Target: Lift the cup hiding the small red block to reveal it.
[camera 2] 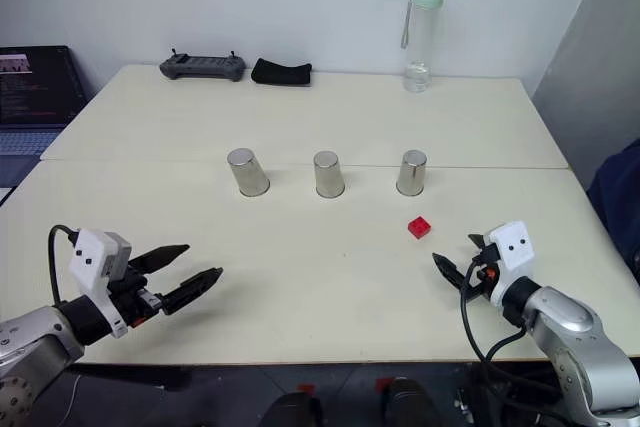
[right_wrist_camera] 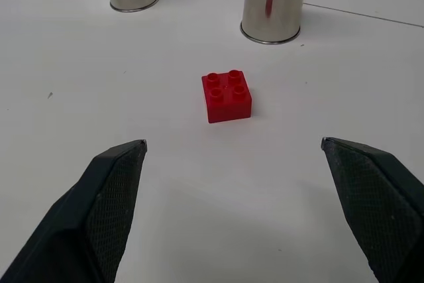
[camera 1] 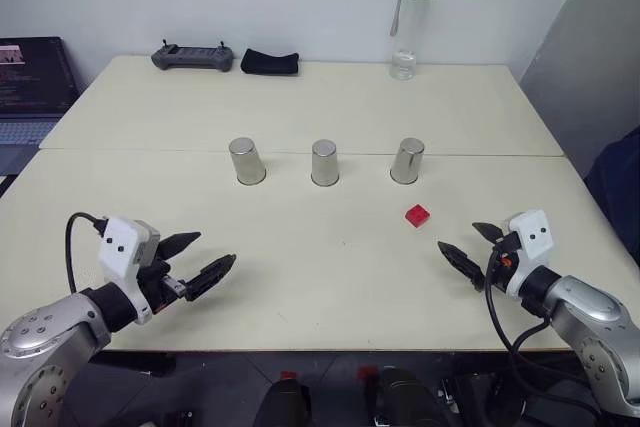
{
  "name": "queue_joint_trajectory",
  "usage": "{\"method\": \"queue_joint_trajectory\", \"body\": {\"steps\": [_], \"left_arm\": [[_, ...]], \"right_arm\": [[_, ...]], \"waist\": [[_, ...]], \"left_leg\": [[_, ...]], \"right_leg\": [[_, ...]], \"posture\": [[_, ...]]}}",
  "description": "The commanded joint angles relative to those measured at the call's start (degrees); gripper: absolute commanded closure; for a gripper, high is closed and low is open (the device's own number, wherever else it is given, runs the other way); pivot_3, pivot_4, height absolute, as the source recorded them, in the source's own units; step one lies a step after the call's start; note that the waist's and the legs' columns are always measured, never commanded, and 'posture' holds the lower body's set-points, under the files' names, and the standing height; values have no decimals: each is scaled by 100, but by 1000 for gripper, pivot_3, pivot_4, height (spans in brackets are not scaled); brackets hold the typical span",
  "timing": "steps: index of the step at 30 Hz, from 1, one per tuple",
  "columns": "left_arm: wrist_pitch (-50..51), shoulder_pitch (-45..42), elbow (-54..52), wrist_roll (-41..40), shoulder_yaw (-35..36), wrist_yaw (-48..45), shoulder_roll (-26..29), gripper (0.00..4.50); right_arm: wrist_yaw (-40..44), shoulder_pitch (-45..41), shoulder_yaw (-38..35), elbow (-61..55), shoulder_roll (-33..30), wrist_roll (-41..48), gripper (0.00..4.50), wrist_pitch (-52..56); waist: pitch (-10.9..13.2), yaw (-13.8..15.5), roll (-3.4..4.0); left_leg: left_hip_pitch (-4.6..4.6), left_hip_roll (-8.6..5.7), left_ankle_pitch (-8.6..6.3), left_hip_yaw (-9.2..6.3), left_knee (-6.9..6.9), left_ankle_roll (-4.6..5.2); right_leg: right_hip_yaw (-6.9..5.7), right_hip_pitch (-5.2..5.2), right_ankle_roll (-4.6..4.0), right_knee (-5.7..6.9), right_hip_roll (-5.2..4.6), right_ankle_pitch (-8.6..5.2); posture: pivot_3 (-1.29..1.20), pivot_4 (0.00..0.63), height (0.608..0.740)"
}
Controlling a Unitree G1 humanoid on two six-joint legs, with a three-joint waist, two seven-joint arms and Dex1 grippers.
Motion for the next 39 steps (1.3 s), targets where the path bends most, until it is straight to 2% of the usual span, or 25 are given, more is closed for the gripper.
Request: {"method": "queue_joint_trajectory", "body": {"steps": [1, 39], "left_arm": [[-57, -60, -121, -67, 152, -17, 78, 41], [-36, -112, -150, -82, 68, 60, 47, 41]], "right_arm": [[-24, 7, -113, -205, -25, -3, 0, -120], [-253, 170, -120, -384, 81, 68, 0, 23]], "waist": [[0, 0, 0], [0, 3, -1]], "left_leg": [[0, 0, 0, 0, 0, 0], [3, -1, 0, 0, 3, 0]], "right_leg": [[0, 0, 0, 0, 0, 0], [1, 2, 1, 4, 0, 1]], "posture": [[0, 150, 740], [0, 150, 740]]}}
